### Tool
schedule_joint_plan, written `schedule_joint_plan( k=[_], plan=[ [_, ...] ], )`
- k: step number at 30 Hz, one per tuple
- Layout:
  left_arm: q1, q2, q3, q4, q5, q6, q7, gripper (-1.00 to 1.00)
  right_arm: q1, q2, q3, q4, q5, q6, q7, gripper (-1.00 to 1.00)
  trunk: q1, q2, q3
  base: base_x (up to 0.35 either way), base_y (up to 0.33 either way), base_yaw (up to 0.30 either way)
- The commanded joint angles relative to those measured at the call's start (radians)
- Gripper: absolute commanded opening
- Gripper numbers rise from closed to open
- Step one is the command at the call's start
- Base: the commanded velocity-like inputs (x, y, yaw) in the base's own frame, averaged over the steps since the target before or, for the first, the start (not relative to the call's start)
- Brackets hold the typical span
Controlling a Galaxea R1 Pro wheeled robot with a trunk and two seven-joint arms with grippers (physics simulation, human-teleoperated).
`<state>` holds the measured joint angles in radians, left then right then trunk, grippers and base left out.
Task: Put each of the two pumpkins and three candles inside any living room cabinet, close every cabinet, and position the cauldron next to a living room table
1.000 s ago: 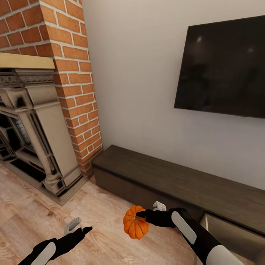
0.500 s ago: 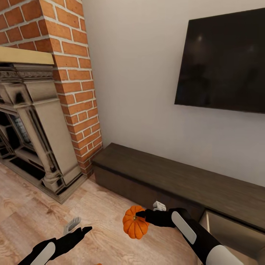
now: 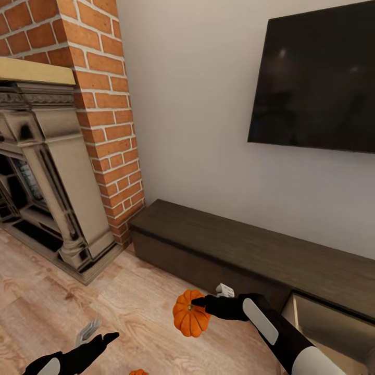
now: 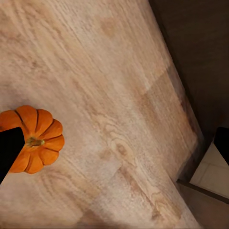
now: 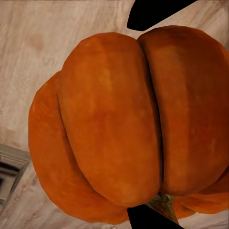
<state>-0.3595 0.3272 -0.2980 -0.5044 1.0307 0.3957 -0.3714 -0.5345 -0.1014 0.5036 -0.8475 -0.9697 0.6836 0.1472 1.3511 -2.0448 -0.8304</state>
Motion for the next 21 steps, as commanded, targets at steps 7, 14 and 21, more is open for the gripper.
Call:
schedule_joint_plan(
  k=[7,14,21],
  plan=[
    [0.000,0.000,-0.004,0.004,0.008,0.001,0.006,1.00,-0.001,-0.005,0.003,-0.168,0.004,0.062,-0.001,-1.00,0.027,-0.050,-0.023,0.000,0.000,0.000],
    [-0.001,-0.002,-0.006,0.006,0.006,-0.002,0.008,1.00,-0.001,-0.006,0.003,-0.202,0.003,0.074,-0.001,-1.00,0.054,-0.099,-0.045,0.000,0.000,0.000],
    [-0.001,-0.003,-0.005,0.006,0.006,-0.006,0.008,1.00,-0.001,-0.001,0.003,-0.260,0.004,0.095,-0.007,-1.00,0.080,-0.148,-0.067,0.000,0.000,0.000]
  ],
)
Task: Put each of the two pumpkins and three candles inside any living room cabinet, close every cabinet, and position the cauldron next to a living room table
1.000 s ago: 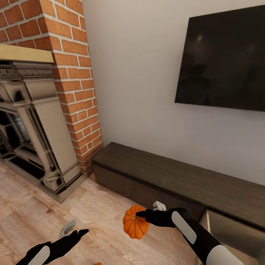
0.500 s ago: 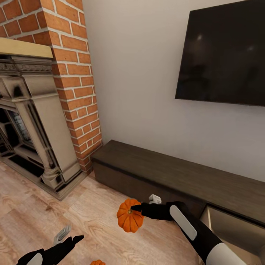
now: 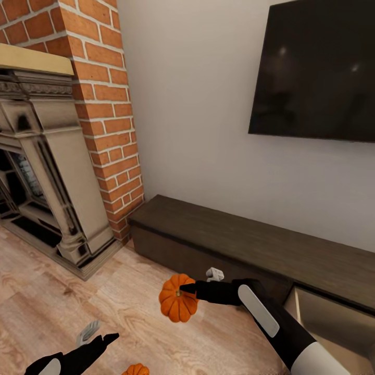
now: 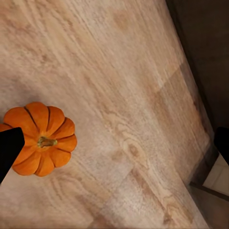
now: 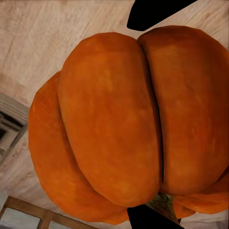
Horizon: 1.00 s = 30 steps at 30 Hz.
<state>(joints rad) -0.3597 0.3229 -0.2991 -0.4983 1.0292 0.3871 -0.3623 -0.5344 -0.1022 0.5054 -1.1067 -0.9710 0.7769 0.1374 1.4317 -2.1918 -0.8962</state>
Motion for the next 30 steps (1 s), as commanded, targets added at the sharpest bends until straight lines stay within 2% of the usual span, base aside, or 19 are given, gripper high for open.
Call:
schedule_joint_plan(
  k=[1,30],
  plan=[
    [-0.001,0.001,-0.004,0.000,0.008,0.003,-0.001,1.00,-0.001,0.000,0.001,-0.004,0.006,0.006,0.002,-1.00,0.004,-0.008,-0.004,0.000,0.000,0.000],
    [-0.001,-0.001,-0.012,0.000,0.006,-0.005,0.002,1.00,-0.001,0.001,0.001,-0.003,0.006,0.013,-0.001,-1.00,0.115,-0.211,-0.095,0.000,0.000,0.000]
  ],
)
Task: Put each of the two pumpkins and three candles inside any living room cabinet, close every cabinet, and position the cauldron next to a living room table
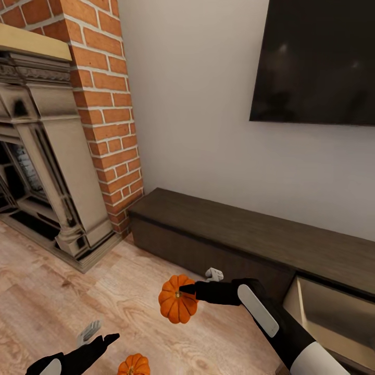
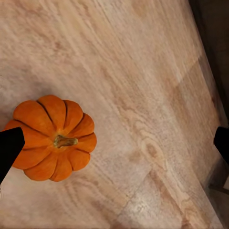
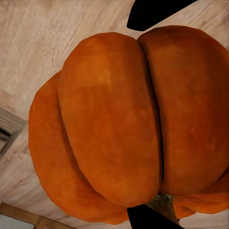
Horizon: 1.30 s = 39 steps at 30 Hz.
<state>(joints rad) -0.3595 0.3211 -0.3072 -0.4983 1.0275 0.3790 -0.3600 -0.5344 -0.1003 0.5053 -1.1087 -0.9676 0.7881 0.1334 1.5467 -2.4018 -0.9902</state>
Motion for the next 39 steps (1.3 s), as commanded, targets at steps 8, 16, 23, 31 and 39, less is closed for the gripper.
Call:
schedule_joint_plan(
  k=[8,16,23,31,39],
  plan=[
    [-0.001,0.000,-0.003,0.000,0.007,0.001,0.021,1.00,-0.001,-0.001,0.001,0.006,0.003,0.002,0.003,-1.00,0.031,-0.057,-0.026,0.000,0.000,0.000],
    [0.000,-0.010,-0.001,0.000,0.005,-0.032,0.119,1.00,-0.001,0.000,0.001,0.007,0.003,0.002,0.003,-1.00,0.054,-0.099,-0.053,0.000,0.000,0.000],
    [-0.001,-0.035,-0.004,0.000,0.002,-0.065,0.187,1.00,-0.001,0.001,0.001,0.007,0.003,0.002,0.003,-1.00,0.057,-0.100,-0.080,0.000,0.000,0.000],
    [-0.001,-0.066,-0.005,0.000,-0.050,-0.093,0.192,1.00,-0.001,0.001,0.001,0.006,0.003,0.002,0.003,-1.00,0.061,-0.102,-0.111,0.000,0.000,0.000],
    [-0.001,-0.076,-0.004,0.000,-0.065,-0.099,0.193,1.00,-0.001,0.001,0.001,0.007,0.002,0.002,0.003,-1.00,0.065,-0.104,-0.142,0.000,0.000,0.000]
  ],
)
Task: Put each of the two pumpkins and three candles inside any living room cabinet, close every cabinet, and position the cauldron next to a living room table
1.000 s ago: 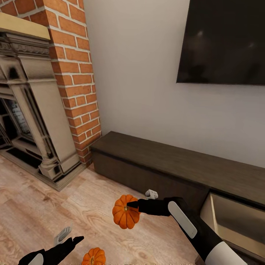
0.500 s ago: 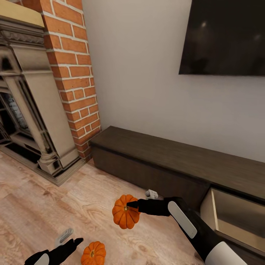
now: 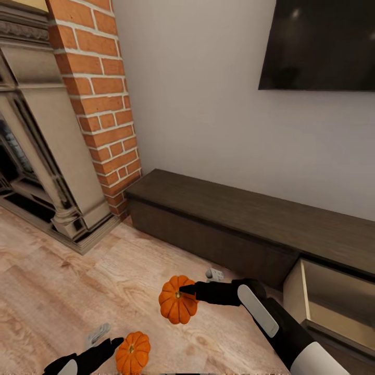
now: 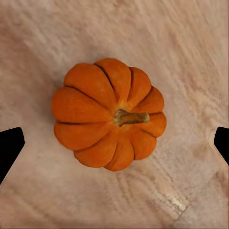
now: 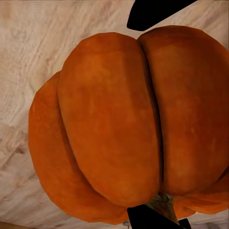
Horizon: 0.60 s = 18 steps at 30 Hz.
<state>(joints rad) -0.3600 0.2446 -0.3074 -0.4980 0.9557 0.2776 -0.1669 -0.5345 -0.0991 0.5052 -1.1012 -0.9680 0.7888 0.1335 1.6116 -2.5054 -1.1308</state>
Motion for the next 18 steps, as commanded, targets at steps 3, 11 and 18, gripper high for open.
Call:
schedule_joint_plan(
  k=[3,11,18],
  plan=[
    [0.000,0.000,-0.004,-0.001,0.006,-0.013,0.000,1.00,-0.001,-0.001,0.001,0.000,0.003,0.002,0.003,-1.00,0.001,-0.001,-0.013,0.000,0.000,0.000],
    [-0.001,0.000,-0.004,-0.001,0.005,-0.024,0.000,1.00,-0.001,-0.001,0.001,0.000,0.003,0.002,0.003,-1.00,0.005,-0.003,-0.043,0.000,0.000,0.000],
    [-0.001,-0.001,-0.004,-0.001,0.005,-0.025,0.000,1.00,-0.001,-0.001,0.001,0.000,0.003,0.001,0.003,-1.00,0.008,-0.005,-0.071,0.000,0.000,0.000]
  ],
)
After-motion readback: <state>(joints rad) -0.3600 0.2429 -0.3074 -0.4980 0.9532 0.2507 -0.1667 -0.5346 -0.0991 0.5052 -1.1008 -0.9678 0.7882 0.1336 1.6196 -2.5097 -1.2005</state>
